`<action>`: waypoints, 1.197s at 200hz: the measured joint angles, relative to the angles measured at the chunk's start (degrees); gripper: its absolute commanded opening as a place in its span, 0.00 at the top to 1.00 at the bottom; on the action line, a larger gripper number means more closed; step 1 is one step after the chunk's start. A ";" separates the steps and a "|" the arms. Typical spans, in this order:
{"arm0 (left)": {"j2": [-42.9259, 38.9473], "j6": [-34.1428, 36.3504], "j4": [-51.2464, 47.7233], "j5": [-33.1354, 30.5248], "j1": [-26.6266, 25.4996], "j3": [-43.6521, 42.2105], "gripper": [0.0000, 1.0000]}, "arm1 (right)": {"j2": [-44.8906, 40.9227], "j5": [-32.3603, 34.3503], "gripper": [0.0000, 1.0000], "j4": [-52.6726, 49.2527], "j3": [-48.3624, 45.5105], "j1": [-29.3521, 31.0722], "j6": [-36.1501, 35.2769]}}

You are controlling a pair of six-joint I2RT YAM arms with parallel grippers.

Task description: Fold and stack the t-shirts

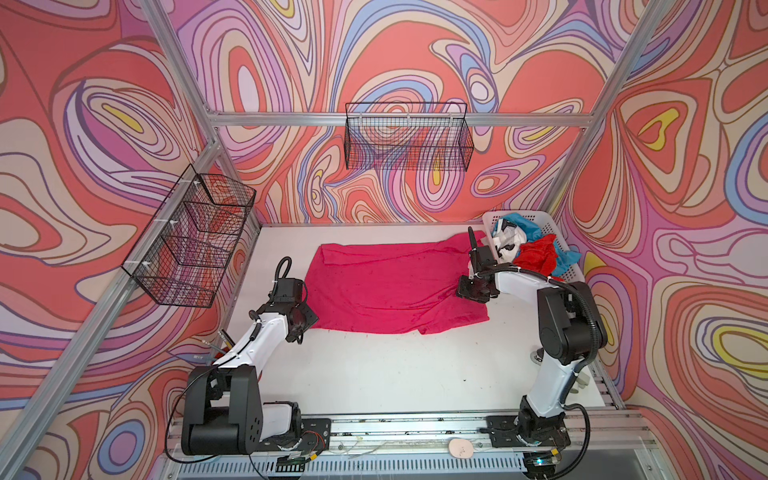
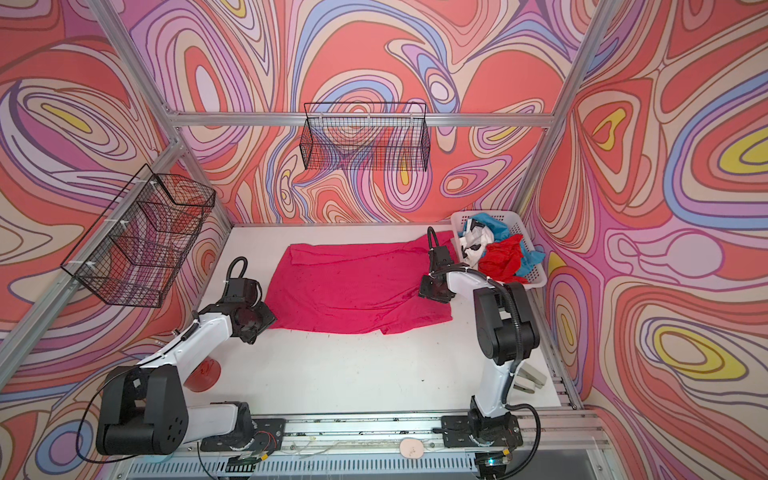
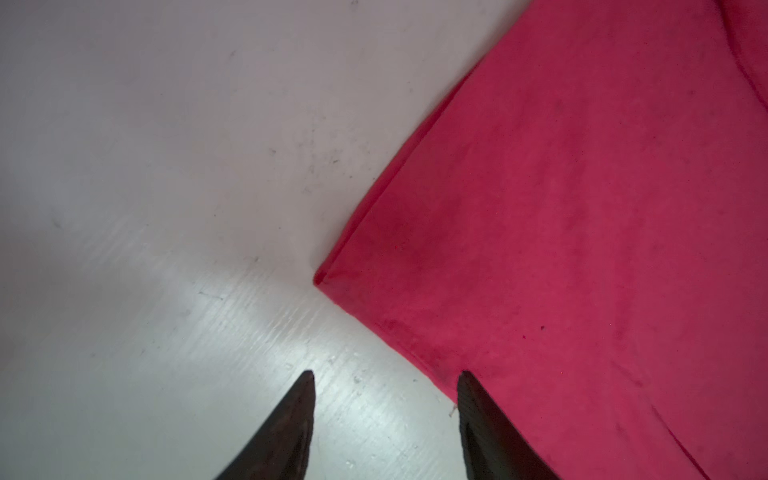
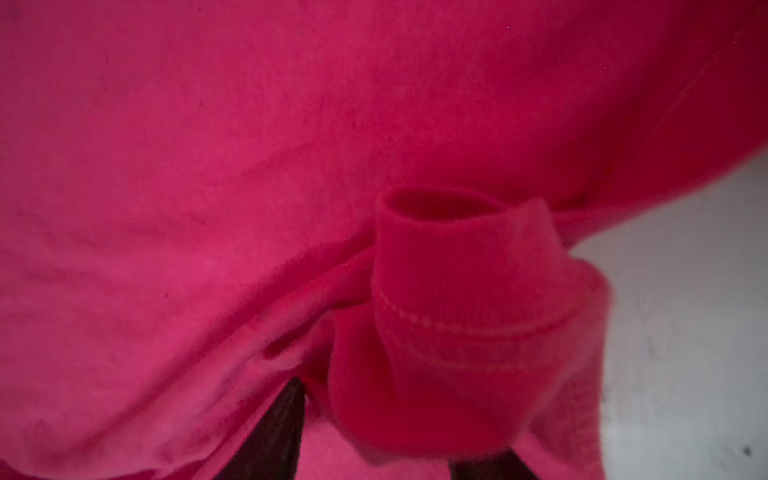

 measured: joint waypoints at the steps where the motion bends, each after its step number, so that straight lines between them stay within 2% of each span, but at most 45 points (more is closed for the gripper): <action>1: 0.00 -0.02 0.00 -0.04 0.00 -0.07 0.46 | -0.24 -0.07 0.44 -0.13 -0.09 0.00 0.00; 42: 3.63 -0.26 1.79 -1.62 0.04 -0.87 0.50 | -18.03 -1.14 0.40 -5.97 -7.13 -0.04 0.61; 64: 7.04 -0.24 3.43 -1.84 0.31 -0.87 0.54 | -23.21 -0.98 0.40 -7.10 -11.98 -1.22 1.18; 107: 10.32 0.11 7.19 -2.27 0.50 0.81 0.69 | -19.56 -0.90 0.39 -6.21 -18.14 -5.57 2.01; 154: 11.02 0.04 8.72 -1.44 0.74 0.92 0.96 | -15.23 -2.27 0.40 -0.61 -19.32 -5.68 2.97; 164: 10.58 -0.04 8.66 -1.29 0.72 0.57 1.00 | -14.88 -2.49 0.45 0.52 -19.32 -5.66 3.04; 176: 9.51 -0.07 8.33 -1.03 0.72 0.13 1.00 | -14.43 -2.67 0.55 1.99 -19.32 -5.68 3.32; 195: 6.88 -0.22 7.21 -0.72 0.72 0.13 1.00 | -13.62 -3.04 0.89 3.41 -19.34 -5.68 3.65; 203: 5.18 -0.22 6.54 -0.61 0.72 0.17 1.00 | -13.51 -3.32 1.00 3.43 -19.41 -5.68 3.52; 222: 0.70 -0.20 4.28 -0.57 0.72 1.03 1.00 | -14.84 -3.80 1.00 1.88 -19.76 -5.68 4.11; 239: -3.30 -0.17 2.23 -0.74 0.72 2.60 1.00 | -20.52 -4.66 1.00 -2.27 -20.11 -5.62 4.83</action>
